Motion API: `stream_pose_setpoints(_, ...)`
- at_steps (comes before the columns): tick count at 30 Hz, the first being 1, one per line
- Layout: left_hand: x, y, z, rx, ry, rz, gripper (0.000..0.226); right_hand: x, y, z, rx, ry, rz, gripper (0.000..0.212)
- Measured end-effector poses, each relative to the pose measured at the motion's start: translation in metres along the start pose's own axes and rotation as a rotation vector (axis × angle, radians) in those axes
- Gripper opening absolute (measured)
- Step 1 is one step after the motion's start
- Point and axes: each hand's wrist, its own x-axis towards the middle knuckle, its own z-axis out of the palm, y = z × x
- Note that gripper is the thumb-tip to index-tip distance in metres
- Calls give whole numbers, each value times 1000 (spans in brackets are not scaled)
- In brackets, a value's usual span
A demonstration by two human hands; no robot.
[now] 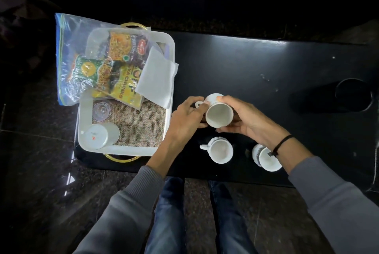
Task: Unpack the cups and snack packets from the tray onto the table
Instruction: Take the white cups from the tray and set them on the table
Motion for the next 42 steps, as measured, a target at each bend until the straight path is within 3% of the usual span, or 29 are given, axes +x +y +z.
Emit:
stream_pose_setpoints(3,5,-5,3,22,1,-31,35,9,2,2,11,11,39,30)
stream_pose_setpoints(7,15,-8,3,63,6,-65,33,20,7,3,-8,57,73,46)
stream_pose_setpoints(13,21,-16,6,97,8,-70,36,28,8,3,-32,84,123,51)
stream_pose_setpoints(21,26,-19,7,85,15,-67,41,26,3,1,-84,164,103,36)
stream_pose_setpoints(23,26,-19,7,79,16,-80,41,23,2,1,-125,193,101,44)
stream_pose_setpoints(25,25,-18,6,78,15,-80,40,18,1,3,-255,262,51,50)
stream_pose_setpoints(29,18,-13,1,177,40,-42,40,2,-5,6,-733,460,-173,51)
stream_pose_setpoints(32,9,-5,-9,288,64,-6,38,-5,-14,15,-921,549,-278,46)
stream_pose_setpoints(37,-12,3,-40,244,105,27,28,-5,-29,50,-1001,510,-410,39)
stream_pose_setpoints(42,-28,3,-87,274,187,94,23,4,-36,103,-1013,351,-528,33)
